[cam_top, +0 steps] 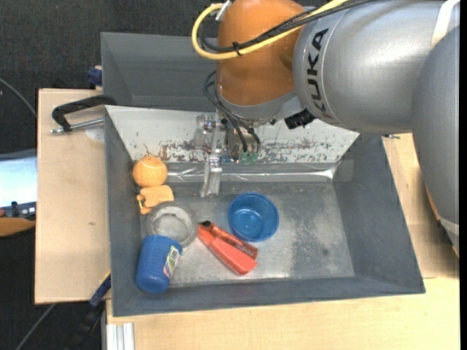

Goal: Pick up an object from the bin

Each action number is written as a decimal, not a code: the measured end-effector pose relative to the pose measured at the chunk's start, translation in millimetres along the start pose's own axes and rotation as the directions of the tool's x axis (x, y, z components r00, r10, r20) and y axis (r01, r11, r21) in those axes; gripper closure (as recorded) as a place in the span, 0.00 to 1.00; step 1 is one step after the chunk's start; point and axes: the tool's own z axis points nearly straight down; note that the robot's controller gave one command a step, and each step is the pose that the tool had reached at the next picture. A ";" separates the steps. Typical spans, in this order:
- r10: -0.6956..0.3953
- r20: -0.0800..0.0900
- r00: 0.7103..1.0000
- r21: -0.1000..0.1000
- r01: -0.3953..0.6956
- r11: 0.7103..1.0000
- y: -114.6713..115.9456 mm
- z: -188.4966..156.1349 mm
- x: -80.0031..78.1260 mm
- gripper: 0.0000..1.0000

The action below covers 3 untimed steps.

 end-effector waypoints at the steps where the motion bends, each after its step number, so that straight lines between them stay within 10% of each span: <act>1: 0.002 0.008 1.000 -0.001 -0.002 1.000 -1.0 -5.5 -1.4 0.00; 3: -0.069 0.007 0.998 -0.002 0.069 0.998 55.9 74.2 33.9 0.00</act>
Offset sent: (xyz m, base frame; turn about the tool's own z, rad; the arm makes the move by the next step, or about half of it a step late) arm -0.0335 0.0652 -0.1493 -0.1459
